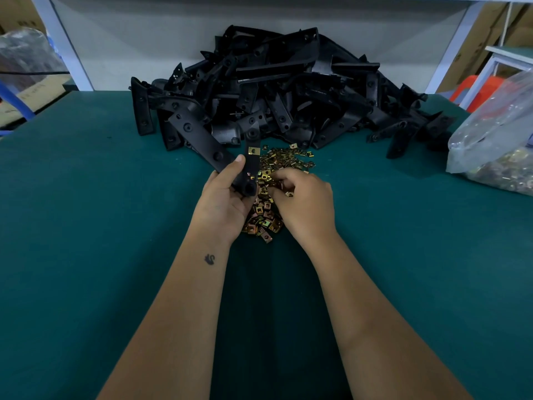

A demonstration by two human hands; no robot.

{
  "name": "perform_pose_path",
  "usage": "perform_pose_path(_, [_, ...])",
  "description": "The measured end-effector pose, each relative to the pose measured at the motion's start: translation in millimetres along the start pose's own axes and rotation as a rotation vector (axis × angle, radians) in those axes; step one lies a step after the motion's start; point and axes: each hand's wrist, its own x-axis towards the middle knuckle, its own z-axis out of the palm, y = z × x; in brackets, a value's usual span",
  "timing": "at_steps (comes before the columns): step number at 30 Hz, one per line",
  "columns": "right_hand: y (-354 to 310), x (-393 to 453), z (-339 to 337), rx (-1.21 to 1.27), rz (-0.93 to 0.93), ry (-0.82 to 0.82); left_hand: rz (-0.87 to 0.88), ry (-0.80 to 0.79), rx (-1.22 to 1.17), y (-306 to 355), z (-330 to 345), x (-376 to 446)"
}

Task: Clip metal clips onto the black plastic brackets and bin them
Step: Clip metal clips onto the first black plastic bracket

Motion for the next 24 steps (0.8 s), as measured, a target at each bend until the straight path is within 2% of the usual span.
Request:
perform_pose_path(10, [0.1,0.9,-0.5,0.165,0.082,-0.04,-0.007,0.016,-0.01,-0.2,0.0,0.6])
perform_pose_path(19, [0.3,4.2,-2.5,0.522,0.249,-0.03,-0.016,0.023,-0.037,0.0,-2.0,1.1])
perform_pose_path(24, [0.3,5.2,-5.1,0.535,0.283,0.075,-0.008,0.017,-0.084,0.8,-2.8,0.9])
